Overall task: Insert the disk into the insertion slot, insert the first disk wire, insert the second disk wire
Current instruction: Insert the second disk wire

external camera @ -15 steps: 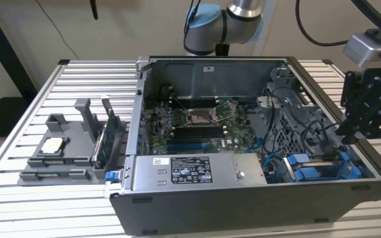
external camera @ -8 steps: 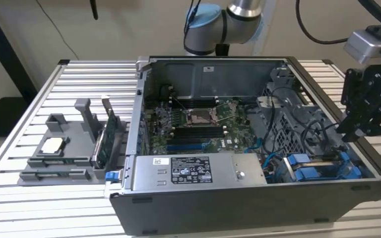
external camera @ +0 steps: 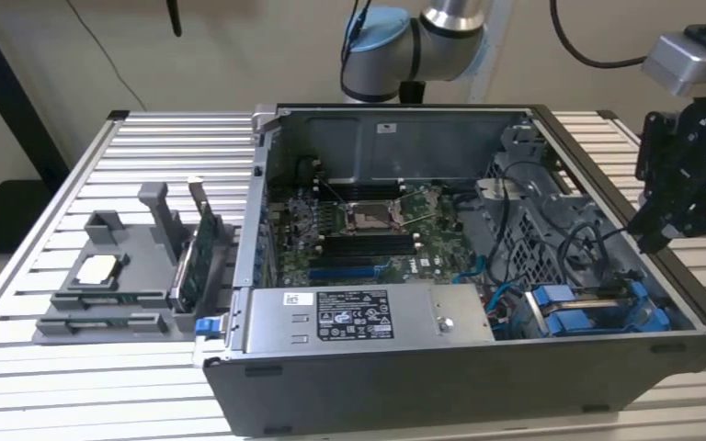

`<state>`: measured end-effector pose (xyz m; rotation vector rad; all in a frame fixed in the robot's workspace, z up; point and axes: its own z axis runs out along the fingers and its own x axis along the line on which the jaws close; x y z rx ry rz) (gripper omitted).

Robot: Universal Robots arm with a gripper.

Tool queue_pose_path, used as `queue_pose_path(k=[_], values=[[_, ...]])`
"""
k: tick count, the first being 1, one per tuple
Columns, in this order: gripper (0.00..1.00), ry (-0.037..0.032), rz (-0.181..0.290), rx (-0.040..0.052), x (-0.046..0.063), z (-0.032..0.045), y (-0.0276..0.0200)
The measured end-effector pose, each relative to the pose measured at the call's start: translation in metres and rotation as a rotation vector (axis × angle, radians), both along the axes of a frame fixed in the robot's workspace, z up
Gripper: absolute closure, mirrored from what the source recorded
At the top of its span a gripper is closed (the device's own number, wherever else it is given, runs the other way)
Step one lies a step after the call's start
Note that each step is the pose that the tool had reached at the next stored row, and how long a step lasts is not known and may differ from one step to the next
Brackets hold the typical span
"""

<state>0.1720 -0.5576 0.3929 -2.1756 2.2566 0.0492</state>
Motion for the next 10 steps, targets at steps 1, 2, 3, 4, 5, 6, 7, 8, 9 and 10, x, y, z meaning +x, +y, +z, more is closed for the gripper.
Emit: queue_pose_path(k=[1,2,3,4,5,6,7,8,9,10], values=[[0.73,-0.0001,0.000,-0.0005,0.0000,0.0002,0.0007],[0.73,0.0000,0.000,-0.0007,0.0000,0.0002,0.0014],[0.73,0.0000,0.000,-0.0008,0.0000,0.0002,0.0018],[0.73,0.0000,0.000,-0.0009,0.0001,0.0002,0.0018],[0.73,0.0000,0.000,-0.0010,0.0001,0.0002,0.0018],[0.73,0.0000,0.000,-0.0009,0.0001,0.0002,0.0018],[0.73,0.0000,0.000,-0.0010,0.0001,0.0002,0.0018],[0.73,0.0000,0.000,-0.0009,0.0002,0.0002,0.0018],[0.73,0.0000,0.000,-0.0010,0.0002,0.0003,0.0018],[0.73,0.0000,0.000,-0.0009,0.0002,0.0002,0.0018]])
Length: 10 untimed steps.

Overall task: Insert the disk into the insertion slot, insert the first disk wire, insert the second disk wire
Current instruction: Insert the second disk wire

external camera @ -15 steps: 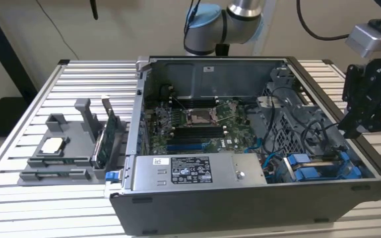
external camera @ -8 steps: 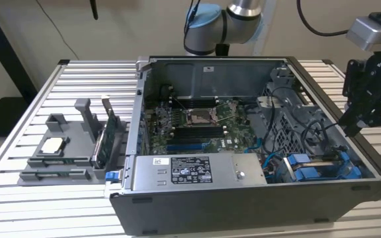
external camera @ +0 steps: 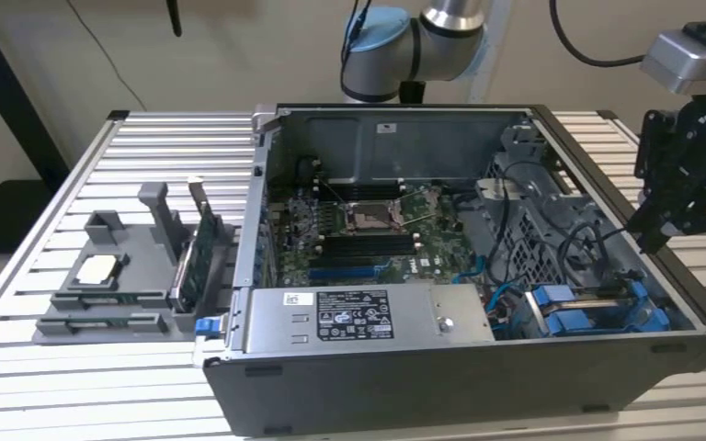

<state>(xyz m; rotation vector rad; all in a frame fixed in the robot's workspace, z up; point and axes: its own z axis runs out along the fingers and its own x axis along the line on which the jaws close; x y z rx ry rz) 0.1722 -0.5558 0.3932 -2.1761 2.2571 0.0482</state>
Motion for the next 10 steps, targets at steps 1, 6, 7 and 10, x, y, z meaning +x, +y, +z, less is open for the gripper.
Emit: queue_pose_path(k=[1,6,7,10], values=[[0.73,0.0000,0.000,0.0000,0.0000,0.0000,0.0000],[0.73,0.0000,0.000,-0.0001,0.0027,0.0001,0.0007],[0.73,0.0000,0.000,-0.0001,0.0040,0.0000,0.0008],[0.73,0.0001,0.000,-0.0002,0.0088,0.0000,0.0008]])
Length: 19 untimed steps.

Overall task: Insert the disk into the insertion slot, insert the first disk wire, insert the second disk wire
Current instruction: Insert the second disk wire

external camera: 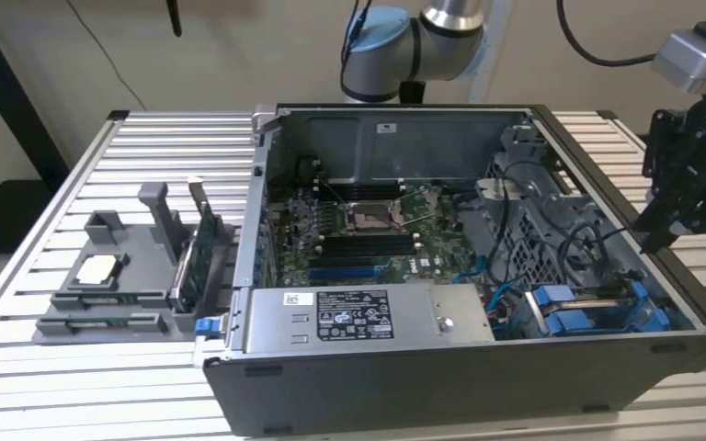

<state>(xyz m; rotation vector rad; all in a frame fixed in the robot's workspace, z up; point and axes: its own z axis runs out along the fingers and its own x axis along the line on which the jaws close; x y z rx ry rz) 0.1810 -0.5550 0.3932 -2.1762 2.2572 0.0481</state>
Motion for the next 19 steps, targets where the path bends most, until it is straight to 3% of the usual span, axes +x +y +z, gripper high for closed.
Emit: queue_pose_path(k=[7,19], values=[[0.73,0.0000,0.000,0.0001,0.0074,-0.0013,0.0001],[0.73,0.0000,-0.001,0.0002,0.0090,-0.0042,0.0000]])
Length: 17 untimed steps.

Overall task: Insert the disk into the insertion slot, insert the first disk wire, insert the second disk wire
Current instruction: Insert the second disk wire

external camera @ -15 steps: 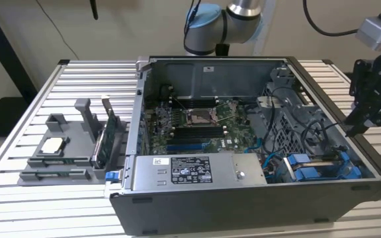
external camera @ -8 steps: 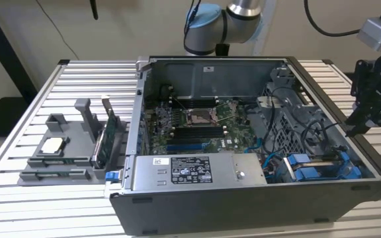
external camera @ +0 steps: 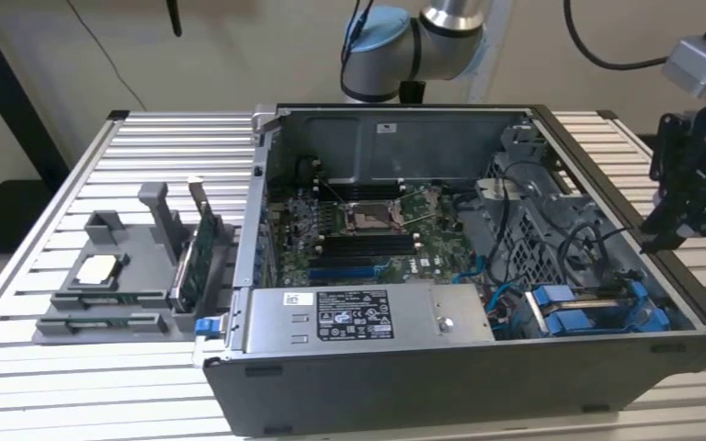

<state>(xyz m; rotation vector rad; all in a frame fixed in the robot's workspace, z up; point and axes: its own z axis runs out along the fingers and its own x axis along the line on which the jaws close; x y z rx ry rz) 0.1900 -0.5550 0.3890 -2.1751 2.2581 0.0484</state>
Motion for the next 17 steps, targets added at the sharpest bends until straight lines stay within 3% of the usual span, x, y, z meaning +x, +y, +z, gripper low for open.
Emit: queue_pose_path(k=[10,14,17], values=[[0.73,0.0000,-0.037,0.0048,0.002,-0.0083,-0.0001],[0.73,0.0003,-0.048,0.0165,0.003,-0.0112,-0.0001],[0.75,0.0010,-0.053,0.0315,0.003,-0.0120,-0.0001]])
